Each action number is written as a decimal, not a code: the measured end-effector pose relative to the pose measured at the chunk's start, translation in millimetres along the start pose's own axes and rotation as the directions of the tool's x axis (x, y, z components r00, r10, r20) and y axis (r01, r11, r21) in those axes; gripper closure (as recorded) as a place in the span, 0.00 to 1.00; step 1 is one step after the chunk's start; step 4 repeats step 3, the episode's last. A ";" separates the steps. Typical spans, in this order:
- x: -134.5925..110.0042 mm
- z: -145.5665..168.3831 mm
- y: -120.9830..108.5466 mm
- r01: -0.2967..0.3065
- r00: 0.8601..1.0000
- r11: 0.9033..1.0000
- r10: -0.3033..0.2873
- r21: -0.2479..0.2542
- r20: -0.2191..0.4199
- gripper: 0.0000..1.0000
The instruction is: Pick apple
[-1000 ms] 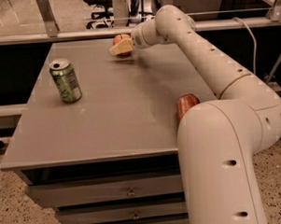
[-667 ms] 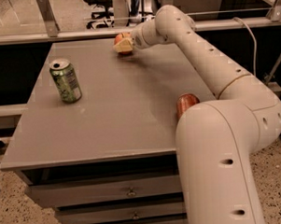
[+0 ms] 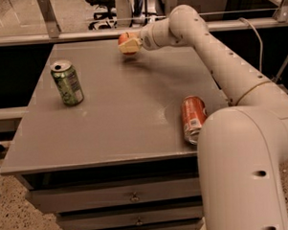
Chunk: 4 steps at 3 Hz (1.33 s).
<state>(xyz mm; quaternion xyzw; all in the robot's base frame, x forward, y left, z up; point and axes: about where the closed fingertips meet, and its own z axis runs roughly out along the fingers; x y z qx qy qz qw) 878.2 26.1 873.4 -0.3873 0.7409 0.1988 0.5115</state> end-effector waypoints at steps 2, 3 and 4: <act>-50.9 -91.0 41.3 0.036 0.966 0.978 0.019 -0.208 0.256 1.00; -54.0 -91.2 48.2 0.041 0.963 0.973 0.022 -0.228 0.269 1.00; -54.0 -91.2 48.2 0.041 0.963 0.973 0.022 -0.228 0.269 1.00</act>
Offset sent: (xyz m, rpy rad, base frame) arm -0.1406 -0.0398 0.1341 0.3594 -0.1596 0.3764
